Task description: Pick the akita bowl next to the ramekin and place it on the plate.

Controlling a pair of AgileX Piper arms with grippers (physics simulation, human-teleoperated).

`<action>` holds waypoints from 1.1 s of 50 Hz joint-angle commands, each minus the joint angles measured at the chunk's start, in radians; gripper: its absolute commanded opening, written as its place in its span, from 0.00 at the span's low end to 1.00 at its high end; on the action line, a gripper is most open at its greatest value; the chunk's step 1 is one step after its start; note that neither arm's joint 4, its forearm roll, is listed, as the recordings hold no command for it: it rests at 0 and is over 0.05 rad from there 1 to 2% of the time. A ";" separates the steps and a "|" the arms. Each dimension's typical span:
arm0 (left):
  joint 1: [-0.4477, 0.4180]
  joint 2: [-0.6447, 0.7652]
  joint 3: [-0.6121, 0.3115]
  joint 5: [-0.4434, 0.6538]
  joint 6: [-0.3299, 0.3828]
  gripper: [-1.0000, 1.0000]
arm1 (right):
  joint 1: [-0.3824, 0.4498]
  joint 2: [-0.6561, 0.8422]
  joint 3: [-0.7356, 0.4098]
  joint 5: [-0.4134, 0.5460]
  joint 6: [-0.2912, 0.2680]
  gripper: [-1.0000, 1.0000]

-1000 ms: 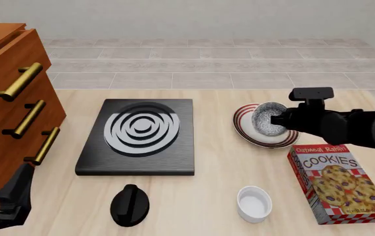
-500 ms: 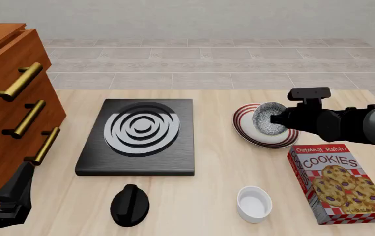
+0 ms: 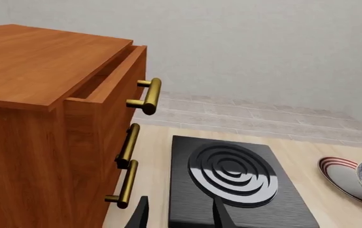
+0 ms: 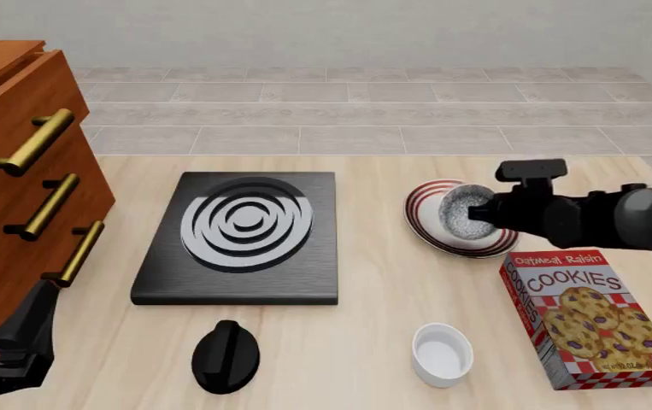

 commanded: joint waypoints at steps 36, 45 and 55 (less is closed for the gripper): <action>0.006 0.022 0.000 -0.013 0.005 1.00 | -0.006 0.090 -0.059 -0.025 -0.028 0.00; 0.007 0.016 0.000 -0.007 0.007 1.00 | -0.002 0.098 -0.059 -0.031 -0.029 0.00; 0.009 0.029 0.000 -0.019 0.008 1.00 | -0.006 0.099 -0.061 -0.031 -0.033 0.00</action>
